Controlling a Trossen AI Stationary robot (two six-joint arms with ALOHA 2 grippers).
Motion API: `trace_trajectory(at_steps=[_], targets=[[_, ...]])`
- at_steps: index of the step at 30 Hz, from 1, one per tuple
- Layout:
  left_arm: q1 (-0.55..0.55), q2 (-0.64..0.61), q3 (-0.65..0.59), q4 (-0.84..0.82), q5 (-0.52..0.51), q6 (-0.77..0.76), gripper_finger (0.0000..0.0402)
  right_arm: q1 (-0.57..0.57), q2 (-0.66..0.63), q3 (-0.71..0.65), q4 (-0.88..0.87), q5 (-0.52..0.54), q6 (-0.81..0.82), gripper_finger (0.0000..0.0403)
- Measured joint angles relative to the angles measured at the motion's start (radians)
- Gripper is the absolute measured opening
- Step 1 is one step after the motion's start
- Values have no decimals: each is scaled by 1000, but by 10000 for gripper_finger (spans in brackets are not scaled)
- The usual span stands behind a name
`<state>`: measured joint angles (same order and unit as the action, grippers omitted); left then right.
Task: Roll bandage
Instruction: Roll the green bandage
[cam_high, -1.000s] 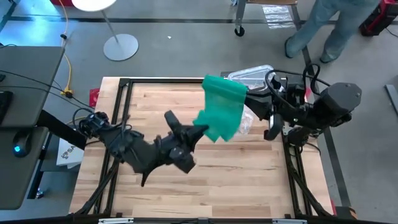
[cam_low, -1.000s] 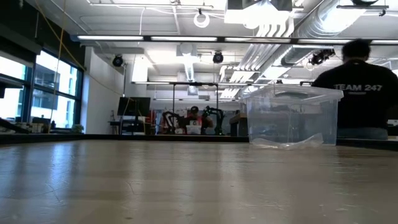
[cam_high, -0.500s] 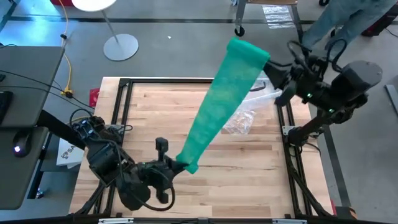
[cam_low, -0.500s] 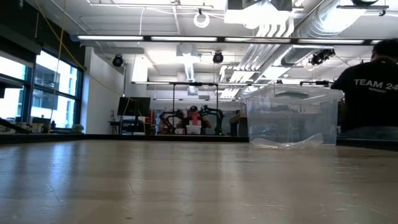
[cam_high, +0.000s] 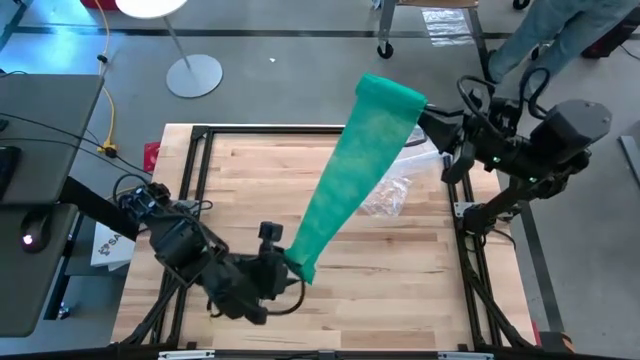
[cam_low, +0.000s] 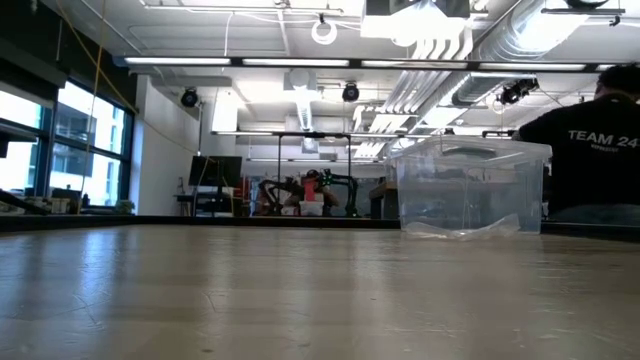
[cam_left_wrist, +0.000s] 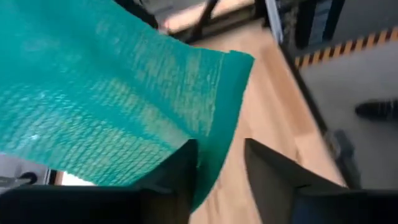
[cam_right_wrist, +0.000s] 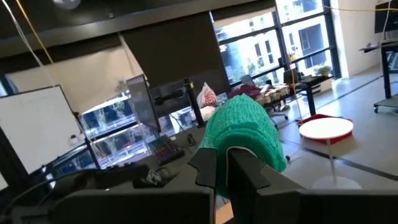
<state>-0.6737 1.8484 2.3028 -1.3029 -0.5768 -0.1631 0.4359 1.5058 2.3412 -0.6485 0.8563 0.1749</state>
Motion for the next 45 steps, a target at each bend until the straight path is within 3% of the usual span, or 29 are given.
trace_trajectory(at_steps=[7, 14, 22, 30, 35, 39, 45], targets=[[27, -54, 0, -267, 24, -81, 212, 51, -1, 0, -10, 0, -47, 7], [29, -79, -34, -239, 31, -29, 225, 82, -2, 0, -9, 3, -71, 7], [99, -98, -34, 77, 45, 25, 237, 81, 0, 0, -18, 6, -71, 7], [166, -114, -33, 412, 91, 230, 279, 81, 6, 0, -42, 6, -41, 7], [181, -114, 3, 490, 148, 246, 286, 81, 7, 0, -77, 5, -9, 7], [191, -144, 35, 495, 85, 175, 282, 94, 7, 0, -86, -15, -26, 7], [223, -266, 35, 515, 38, 167, 268, 117, 16, 0, -88, -181, -100, 7]])
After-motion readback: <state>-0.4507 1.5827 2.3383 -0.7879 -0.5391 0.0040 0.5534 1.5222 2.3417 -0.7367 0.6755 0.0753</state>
